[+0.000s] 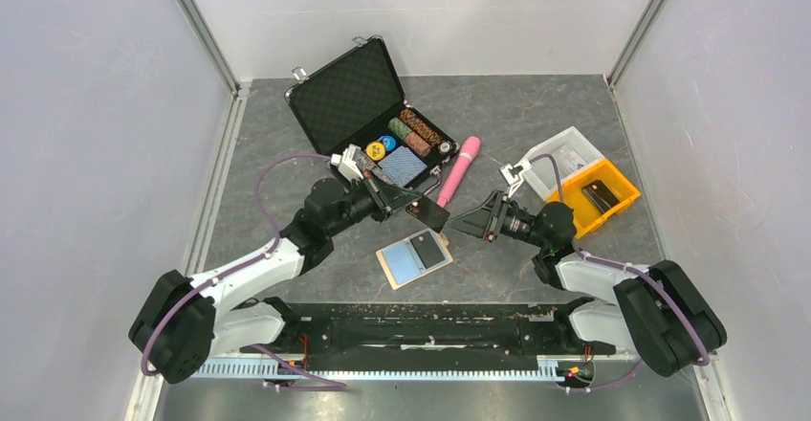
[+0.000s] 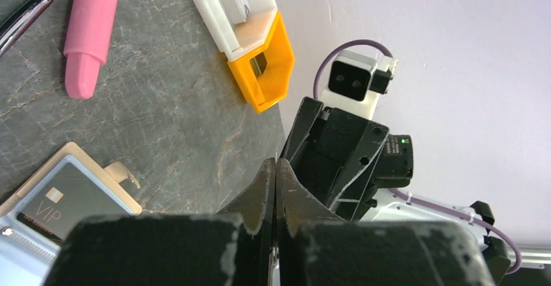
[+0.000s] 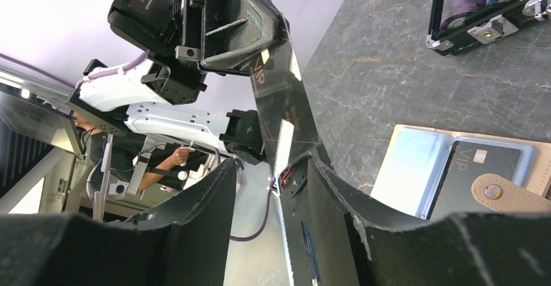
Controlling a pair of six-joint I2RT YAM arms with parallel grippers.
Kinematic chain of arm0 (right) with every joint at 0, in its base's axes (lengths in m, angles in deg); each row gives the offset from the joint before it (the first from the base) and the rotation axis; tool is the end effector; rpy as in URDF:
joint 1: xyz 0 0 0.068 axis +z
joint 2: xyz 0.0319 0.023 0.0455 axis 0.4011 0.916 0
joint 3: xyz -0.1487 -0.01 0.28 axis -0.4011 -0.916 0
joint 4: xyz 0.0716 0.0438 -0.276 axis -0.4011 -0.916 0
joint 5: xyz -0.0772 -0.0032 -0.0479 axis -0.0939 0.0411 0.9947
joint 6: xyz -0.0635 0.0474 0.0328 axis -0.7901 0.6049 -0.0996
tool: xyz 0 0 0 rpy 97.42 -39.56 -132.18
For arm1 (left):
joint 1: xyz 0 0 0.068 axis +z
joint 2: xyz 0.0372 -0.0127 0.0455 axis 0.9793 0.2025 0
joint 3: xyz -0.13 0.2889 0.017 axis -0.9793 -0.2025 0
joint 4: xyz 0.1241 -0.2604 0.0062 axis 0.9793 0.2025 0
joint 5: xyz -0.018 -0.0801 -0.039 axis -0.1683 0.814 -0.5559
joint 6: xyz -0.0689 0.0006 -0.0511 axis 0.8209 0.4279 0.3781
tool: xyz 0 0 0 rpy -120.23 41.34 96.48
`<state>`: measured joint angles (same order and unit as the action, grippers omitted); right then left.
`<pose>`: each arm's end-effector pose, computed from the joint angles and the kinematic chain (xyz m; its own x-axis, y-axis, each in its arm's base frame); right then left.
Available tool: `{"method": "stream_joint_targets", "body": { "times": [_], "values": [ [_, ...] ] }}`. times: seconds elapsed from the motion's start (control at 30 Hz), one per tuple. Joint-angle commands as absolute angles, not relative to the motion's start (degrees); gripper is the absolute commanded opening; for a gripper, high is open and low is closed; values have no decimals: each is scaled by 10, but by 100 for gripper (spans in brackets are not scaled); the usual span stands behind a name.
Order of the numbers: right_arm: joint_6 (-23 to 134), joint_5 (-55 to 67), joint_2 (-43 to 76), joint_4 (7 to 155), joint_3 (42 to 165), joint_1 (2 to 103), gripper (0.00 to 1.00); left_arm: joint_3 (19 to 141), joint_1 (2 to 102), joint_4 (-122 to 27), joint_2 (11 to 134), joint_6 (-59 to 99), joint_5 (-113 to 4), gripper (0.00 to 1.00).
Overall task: Take the credit cards out of the card holder
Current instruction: Place the credit card in the storage box.
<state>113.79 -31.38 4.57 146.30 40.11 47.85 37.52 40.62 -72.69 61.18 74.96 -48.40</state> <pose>0.1935 0.1457 0.2236 -0.7906 0.3460 -0.5053 -0.5042 0.1006 0.8577 0.2186 -0.1929 0.2675 -0.7625 -0.5313 -0.3692 0.2258 0.3163 -0.9214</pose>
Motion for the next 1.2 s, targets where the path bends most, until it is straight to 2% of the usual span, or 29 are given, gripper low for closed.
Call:
{"method": "stream_joint_targets", "body": {
  "times": [0.0, 0.13, 0.23, 0.47, 0.5, 0.63, 0.7, 0.77, 0.9, 1.03, 1.1, 1.13, 1.17],
  "values": [
    [1139, -299, 57, 1492, 405, 477, 47, 376, 405, -784, 620, 783, -504, 2],
    [1149, -294, 66, 1512, 406, 478, 45, 377, 402, -784, 620, 784, -515, 2],
    [1167, -293, 75, 1537, 409, 479, 37, 378, 398, -784, 622, 784, -519, 2],
    [1219, -286, 106, 1614, 413, 479, 27, 384, 388, -789, 631, 788, -522, 2],
    [1221, -285, 108, 1615, 415, 479, 25, 384, 387, -790, 632, 789, -522, 2],
    [1220, -278, 109, 1610, 420, 479, 2, 381, 384, -793, 636, 790, -522, 2],
    [1218, -275, 109, 1604, 423, 478, 0, 379, 384, -790, 635, 785, -522, 4],
    [1216, -276, 112, 1595, 430, 474, 0, 383, 384, -773, 632, 779, -522, 13],
    [1189, -282, 108, 1543, 456, 450, 0, 408, 384, -693, 620, 747, -522, 55],
    [1124, -304, 94, 1419, 508, 415, 0, 433, 384, -612, 604, 706, -527, 76],
    [1078, -311, 83, 1328, 540, 393, 0, 443, 384, -578, 595, 684, -530, 94],
    [1056, -313, 79, 1286, 552, 380, 0, 447, 384, -559, 590, 672, -532, 99],
    [1029, -313, 75, 1235, 569, 368, 0, 452, 384, -546, 587, 661, -531, 100]
  ]
}}
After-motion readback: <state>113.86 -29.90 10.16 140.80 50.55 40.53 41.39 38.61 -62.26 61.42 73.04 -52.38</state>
